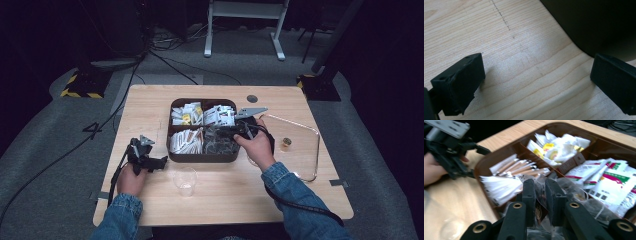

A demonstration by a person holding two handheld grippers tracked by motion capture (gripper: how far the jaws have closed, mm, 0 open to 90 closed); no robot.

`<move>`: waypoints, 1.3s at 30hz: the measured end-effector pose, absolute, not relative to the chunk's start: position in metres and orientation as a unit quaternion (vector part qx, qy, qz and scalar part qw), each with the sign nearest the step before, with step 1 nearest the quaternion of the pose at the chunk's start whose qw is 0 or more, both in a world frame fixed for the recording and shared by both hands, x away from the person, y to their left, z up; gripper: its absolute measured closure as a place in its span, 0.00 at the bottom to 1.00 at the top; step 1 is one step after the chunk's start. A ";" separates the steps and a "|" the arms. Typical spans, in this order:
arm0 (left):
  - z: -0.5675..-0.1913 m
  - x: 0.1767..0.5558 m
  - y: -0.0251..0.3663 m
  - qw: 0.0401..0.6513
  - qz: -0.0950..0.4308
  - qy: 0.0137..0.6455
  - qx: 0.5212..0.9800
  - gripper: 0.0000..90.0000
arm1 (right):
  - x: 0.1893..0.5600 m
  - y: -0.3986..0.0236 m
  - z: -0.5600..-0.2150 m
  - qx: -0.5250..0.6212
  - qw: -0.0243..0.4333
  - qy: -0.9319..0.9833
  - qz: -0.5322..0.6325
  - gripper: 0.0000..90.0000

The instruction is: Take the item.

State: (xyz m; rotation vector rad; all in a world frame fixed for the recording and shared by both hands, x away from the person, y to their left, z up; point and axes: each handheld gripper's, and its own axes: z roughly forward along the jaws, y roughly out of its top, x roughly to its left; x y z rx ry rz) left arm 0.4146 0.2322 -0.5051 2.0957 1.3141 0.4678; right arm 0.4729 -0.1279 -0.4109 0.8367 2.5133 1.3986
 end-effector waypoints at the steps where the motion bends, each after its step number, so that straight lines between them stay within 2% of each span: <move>1: -0.505 0.415 0.232 0.307 0.177 0.497 0.792 0.00 | 0.471 -0.128 -0.409 0.276 0.072 0.836 0.469 0.87; 11: -0.505 0.415 0.232 0.307 0.176 0.497 0.792 0.00 | 0.451 -0.125 -0.391 0.250 0.045 0.829 0.498 0.87; 22: -0.505 0.415 0.232 0.307 0.177 0.497 0.792 0.00 | 0.425 -0.111 -0.375 0.206 0.037 0.835 0.509 0.87; 39: -0.505 0.415 0.232 0.307 0.177 0.497 0.792 0.00 | 0.392 -0.082 -0.368 0.149 0.014 0.847 0.510 0.87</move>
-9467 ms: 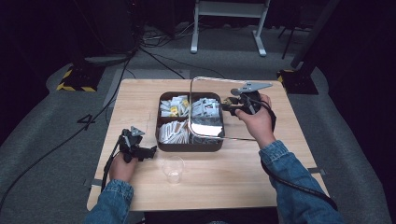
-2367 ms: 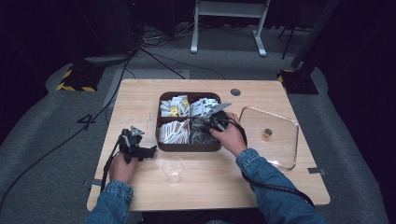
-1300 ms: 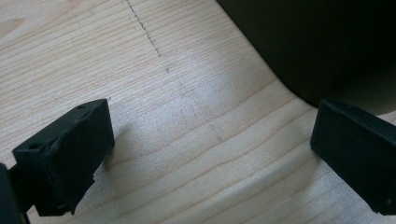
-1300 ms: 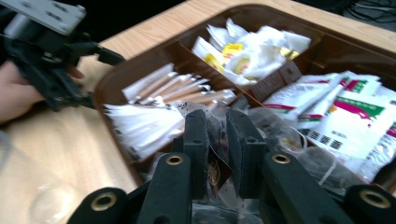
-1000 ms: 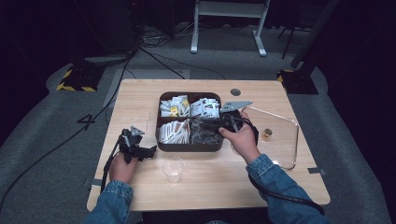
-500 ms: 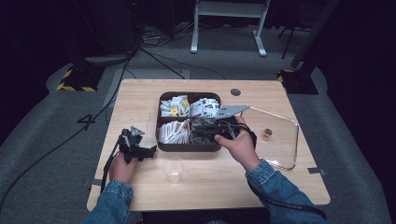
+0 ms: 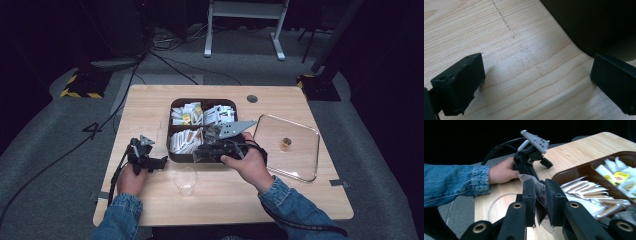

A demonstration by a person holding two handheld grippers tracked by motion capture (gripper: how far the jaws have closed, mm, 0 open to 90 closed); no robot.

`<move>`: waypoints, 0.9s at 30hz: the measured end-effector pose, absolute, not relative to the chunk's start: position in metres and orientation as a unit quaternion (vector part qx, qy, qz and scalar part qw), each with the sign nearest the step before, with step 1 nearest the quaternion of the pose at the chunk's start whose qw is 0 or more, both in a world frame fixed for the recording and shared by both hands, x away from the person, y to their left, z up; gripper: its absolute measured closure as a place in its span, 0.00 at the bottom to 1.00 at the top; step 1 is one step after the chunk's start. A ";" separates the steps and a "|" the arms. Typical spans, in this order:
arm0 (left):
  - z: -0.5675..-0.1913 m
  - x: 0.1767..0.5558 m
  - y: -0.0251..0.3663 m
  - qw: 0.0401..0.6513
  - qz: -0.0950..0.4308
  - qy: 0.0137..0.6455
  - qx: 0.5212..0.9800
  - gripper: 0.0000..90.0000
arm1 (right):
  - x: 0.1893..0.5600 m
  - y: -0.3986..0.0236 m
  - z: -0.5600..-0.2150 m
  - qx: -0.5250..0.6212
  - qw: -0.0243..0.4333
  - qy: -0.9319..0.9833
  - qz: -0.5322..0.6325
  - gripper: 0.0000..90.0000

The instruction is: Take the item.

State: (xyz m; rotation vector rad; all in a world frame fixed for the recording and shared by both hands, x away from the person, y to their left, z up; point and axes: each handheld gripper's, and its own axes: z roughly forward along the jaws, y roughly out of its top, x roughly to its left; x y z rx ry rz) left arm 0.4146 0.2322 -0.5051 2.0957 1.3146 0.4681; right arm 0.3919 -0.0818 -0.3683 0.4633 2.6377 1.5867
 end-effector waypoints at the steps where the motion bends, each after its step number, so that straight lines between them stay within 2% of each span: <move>1: -0.505 0.415 0.232 0.307 0.177 0.497 0.792 0.00 | 0.390 -0.080 -0.369 0.146 0.013 0.848 0.509 0.87; 27: -0.505 0.415 0.232 0.307 0.177 0.497 0.792 0.00 | 0.370 -0.049 -0.394 0.112 -0.020 0.870 0.480 0.87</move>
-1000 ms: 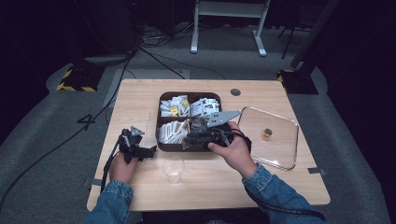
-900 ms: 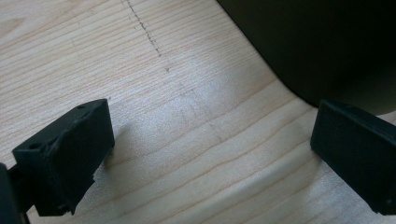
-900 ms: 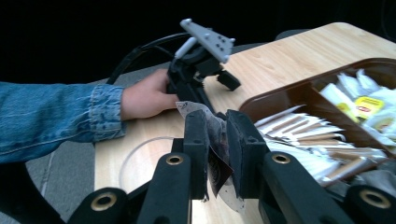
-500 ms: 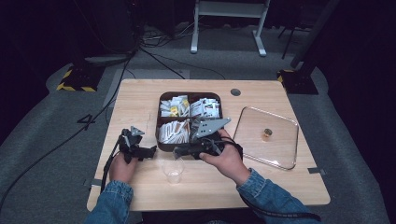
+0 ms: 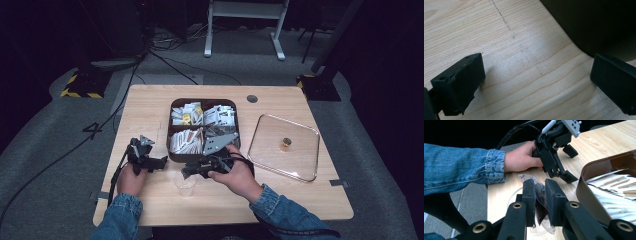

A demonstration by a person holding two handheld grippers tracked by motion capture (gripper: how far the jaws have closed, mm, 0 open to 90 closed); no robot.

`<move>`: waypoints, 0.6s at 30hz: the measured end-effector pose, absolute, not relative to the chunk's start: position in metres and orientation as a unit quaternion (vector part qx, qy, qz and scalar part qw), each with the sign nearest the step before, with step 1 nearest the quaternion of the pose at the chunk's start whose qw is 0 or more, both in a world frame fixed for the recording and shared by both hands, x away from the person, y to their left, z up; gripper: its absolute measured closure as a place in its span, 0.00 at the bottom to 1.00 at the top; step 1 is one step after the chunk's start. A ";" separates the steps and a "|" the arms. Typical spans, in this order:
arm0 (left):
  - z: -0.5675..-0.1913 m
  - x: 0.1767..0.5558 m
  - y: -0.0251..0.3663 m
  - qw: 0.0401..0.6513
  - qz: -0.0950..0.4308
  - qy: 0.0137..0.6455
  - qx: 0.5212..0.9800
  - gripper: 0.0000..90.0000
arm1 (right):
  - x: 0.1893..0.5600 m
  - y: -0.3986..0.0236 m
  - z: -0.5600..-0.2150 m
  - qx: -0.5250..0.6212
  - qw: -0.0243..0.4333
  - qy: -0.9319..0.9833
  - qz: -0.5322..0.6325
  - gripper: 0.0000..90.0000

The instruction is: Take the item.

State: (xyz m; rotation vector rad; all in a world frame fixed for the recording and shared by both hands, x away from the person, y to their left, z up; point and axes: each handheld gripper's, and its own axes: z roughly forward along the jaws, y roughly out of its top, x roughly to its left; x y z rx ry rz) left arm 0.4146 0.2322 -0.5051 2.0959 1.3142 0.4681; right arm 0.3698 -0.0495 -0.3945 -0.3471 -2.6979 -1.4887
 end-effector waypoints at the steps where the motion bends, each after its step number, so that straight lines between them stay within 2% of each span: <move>1: -0.505 0.415 0.232 0.307 0.177 0.497 0.792 0.00 | 0.369 -0.049 -0.395 -0.111 0.021 -0.871 -0.479 0.87; 18: -0.505 0.415 0.232 0.307 0.177 0.497 0.792 0.00 | 0.365 -0.034 -0.408 -0.097 0.019 -0.888 -0.448 0.87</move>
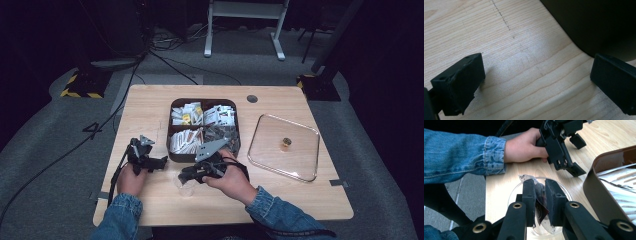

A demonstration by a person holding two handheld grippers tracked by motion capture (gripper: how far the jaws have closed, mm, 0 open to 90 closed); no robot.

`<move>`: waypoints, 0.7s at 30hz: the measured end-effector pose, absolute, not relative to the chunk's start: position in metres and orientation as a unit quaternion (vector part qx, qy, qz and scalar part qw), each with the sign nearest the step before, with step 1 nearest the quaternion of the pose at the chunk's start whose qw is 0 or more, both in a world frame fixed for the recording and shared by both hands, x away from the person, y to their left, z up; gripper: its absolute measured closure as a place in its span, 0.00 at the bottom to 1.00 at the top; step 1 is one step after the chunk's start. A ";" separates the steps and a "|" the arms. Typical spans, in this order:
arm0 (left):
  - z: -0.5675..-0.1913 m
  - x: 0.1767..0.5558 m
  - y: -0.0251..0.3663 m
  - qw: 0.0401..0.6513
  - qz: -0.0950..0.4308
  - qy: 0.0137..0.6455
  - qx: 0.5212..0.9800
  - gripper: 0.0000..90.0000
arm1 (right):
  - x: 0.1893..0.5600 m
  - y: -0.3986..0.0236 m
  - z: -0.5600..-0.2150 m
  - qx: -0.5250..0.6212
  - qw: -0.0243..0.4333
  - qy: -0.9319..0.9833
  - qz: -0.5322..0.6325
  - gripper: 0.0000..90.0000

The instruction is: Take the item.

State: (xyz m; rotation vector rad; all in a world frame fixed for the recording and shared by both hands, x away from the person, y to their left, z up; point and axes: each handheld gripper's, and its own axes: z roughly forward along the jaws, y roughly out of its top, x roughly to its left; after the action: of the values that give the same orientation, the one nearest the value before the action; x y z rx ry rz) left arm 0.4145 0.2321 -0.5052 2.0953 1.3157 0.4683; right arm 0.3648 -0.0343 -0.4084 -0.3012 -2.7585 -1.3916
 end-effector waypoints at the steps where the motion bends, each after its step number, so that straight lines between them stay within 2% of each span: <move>1: -0.505 0.415 0.232 0.307 0.177 0.497 0.792 0.00 | 0.365 -0.034 -0.409 -0.097 0.019 -0.890 -0.445 0.87; 8: -0.505 0.415 0.232 0.307 0.178 0.497 0.792 0.00 | 0.365 -0.030 -0.417 -0.099 0.028 -0.896 -0.433 0.86; 10: -0.505 0.415 0.232 0.305 0.176 0.497 0.793 0.00 | 0.366 -0.030 -0.419 -0.105 0.027 -0.895 -0.434 0.78; 21: -0.505 0.415 0.232 0.307 0.177 0.497 0.792 0.00 | 0.367 -0.035 -0.414 -0.117 0.016 -0.885 -0.450 0.68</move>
State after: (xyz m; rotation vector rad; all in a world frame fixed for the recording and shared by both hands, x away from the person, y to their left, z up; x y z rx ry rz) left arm 0.4146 0.2322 -0.5051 2.0962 1.3141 0.4676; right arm 0.3671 -0.0353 -0.4137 -0.3637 -2.7537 -1.4000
